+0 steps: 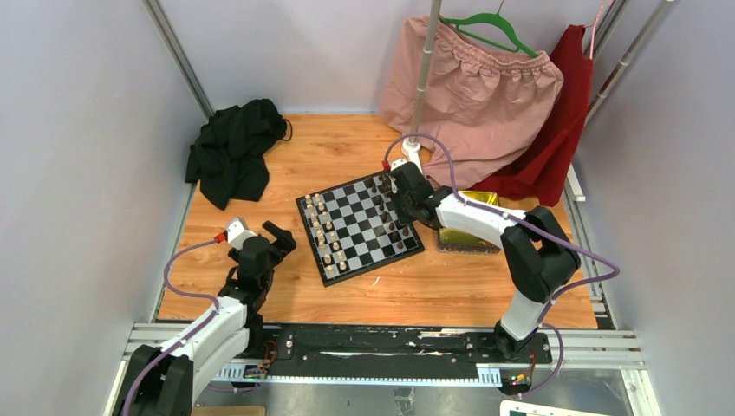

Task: Set up the chess pieces on the board
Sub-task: Place the chess piece on the chessboard.

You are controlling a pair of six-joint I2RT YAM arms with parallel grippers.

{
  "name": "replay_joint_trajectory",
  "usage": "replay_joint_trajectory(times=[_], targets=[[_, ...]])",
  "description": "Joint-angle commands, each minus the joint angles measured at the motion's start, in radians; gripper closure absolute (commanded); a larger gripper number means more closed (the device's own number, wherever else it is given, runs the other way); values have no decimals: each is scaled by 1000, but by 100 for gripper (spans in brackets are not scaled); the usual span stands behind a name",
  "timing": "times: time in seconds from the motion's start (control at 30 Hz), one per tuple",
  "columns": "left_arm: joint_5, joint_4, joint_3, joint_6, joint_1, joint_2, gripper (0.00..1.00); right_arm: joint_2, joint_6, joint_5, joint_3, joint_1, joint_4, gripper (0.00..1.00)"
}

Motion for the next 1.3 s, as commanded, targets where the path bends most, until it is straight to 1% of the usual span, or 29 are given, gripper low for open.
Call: replay_joint_trajectory(times=[0.0, 0.07, 0.13, 0.27, 0.4, 0.7, 0.87, 0.93, 0.97, 1.07, 1.27], targets=[[-6, 33, 10, -4, 3, 3, 0, 13, -13, -4, 15, 15, 17, 100], [-7, 34, 10, -6, 3, 4, 0, 13, -16, -3, 16, 16, 14, 100], [-6, 33, 10, -6, 3, 4, 0, 13, -20, -3, 18, 18, 6, 95], [-6, 33, 10, -7, 3, 5, 0, 15, -22, 2, 22, 22, -4, 85], [-6, 33, 10, -6, 3, 5, 0, 10, -24, 4, 21, 27, -4, 72], [-5, 33, 9, -8, 3, 6, 0, -51, -31, 18, 34, 37, -29, 70], [-5, 34, 9, -8, 3, 7, 0, -133, -13, 63, 20, 43, -62, 69], [-6, 35, 8, -8, 3, 8, 0, -178, 1, 94, 4, 42, -68, 68], [-6, 35, 8, -8, 3, 7, 0, -202, 8, 114, -4, 42, -73, 66], [-5, 35, 7, -8, 3, 8, 0, -266, 34, 202, -21, 43, -102, 63], [-3, 34, 8, -7, 3, 5, 0, -344, 139, 501, -62, 27, -186, 56]])
